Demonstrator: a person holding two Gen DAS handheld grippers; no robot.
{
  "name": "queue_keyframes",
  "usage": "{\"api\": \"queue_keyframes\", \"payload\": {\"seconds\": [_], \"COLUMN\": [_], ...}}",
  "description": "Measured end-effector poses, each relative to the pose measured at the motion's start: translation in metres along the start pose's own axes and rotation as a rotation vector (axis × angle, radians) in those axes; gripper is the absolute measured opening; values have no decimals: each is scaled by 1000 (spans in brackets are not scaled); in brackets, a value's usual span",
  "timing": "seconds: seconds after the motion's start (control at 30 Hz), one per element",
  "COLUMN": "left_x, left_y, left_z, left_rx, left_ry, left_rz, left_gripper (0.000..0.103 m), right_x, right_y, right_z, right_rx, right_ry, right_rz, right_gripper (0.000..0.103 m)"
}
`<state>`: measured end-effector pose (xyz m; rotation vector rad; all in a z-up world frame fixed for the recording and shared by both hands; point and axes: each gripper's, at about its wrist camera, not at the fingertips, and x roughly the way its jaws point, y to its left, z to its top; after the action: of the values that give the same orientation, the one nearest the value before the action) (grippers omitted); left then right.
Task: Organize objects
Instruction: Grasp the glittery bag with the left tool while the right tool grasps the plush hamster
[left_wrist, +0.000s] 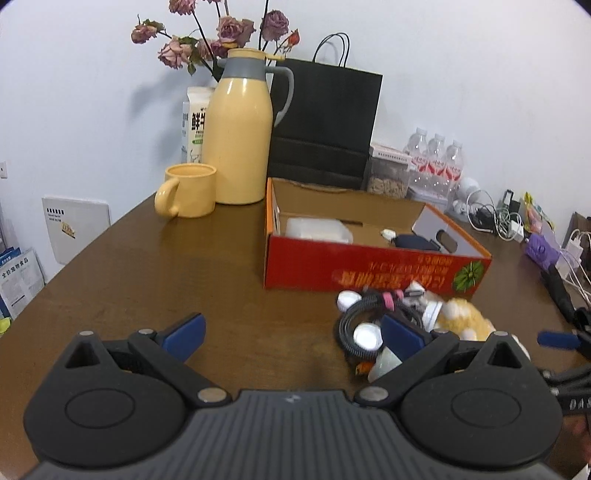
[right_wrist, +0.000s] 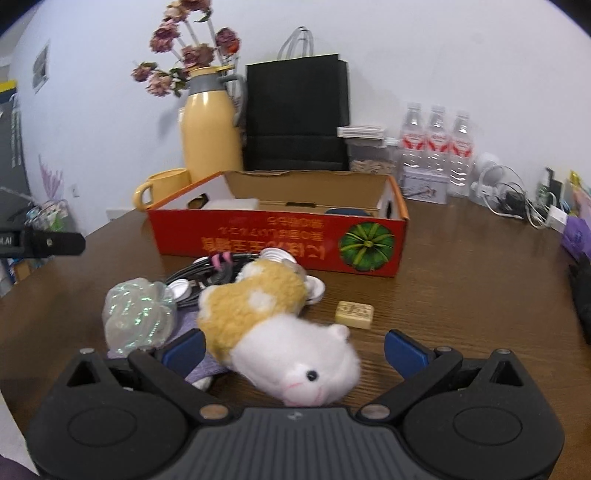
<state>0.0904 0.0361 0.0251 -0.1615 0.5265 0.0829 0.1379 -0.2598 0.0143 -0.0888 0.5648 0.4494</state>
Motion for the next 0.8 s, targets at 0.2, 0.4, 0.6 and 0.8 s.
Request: {"api": "queue_keyframes", "payload": {"seconds": [0.2,0.4,0.6,0.8], "left_x": [-5,-7,-3,2], "left_y": [5,10,11,0], "left_z": [-4,-9,-13,-16], "left_rx": [-7,-11,-21,-7], "left_ry": [3,13,27,34], "left_rz": [-2,-21,-31,-56], "left_gripper": [103,103,103,103], "right_x": [27,59,50,44], "right_y": [11,1,0,5], "right_z": [15,10,4,-1], "right_rx": [-96,-63,-57,-89], "right_ry": [35,84,34,-6], "right_rz": [57,116,134,122], "right_gripper": [103,96,88,83]}}
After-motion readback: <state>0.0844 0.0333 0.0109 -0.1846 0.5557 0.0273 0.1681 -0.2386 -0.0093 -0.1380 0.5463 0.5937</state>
